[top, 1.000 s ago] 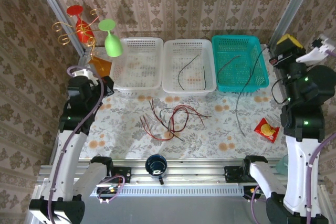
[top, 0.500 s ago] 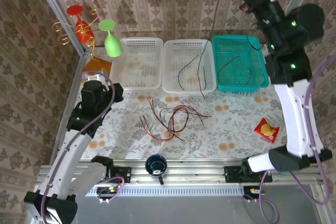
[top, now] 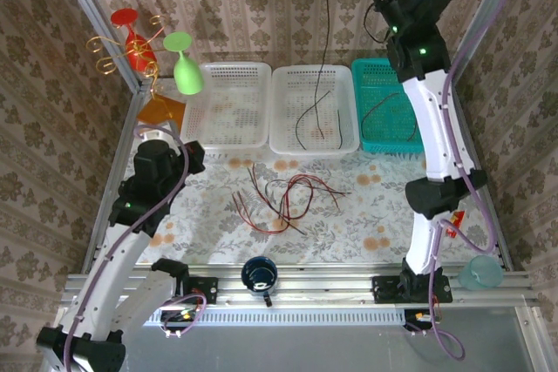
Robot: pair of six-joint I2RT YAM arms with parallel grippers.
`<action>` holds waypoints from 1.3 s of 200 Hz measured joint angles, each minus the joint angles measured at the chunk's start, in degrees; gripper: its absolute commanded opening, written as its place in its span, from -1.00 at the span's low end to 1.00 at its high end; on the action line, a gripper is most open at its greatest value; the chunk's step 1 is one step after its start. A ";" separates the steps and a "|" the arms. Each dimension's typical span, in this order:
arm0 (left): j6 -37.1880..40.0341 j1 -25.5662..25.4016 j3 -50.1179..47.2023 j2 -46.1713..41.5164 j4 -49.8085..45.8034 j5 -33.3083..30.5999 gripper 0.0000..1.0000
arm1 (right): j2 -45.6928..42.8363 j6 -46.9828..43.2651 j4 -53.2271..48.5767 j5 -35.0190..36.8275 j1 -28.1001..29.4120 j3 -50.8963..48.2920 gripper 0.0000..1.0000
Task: Untangle the cables
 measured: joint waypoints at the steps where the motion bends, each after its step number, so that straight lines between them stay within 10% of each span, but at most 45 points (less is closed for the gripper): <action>1: 0.00 0.00 -0.04 -0.02 0.00 0.00 -1.00 | 0.17 -0.04 -0.09 0.02 0.00 0.15 -1.00; 43: -0.61 0.00 -0.96 -0.70 -0.50 -0.22 -1.00 | 2.82 -0.48 -3.91 0.22 0.00 -1.33 -1.00; 128: -0.66 -0.04 -1.29 -1.81 -0.76 -0.26 -1.00 | -4.33 1.29 3.45 6.47 1.38 -60.41 -1.00; 260: -1.33 -1.03 -1.29 -1.22 -0.85 -0.20 -1.00 | 14.36 1.92 -18.58 7.50 4.13 -49.29 -0.91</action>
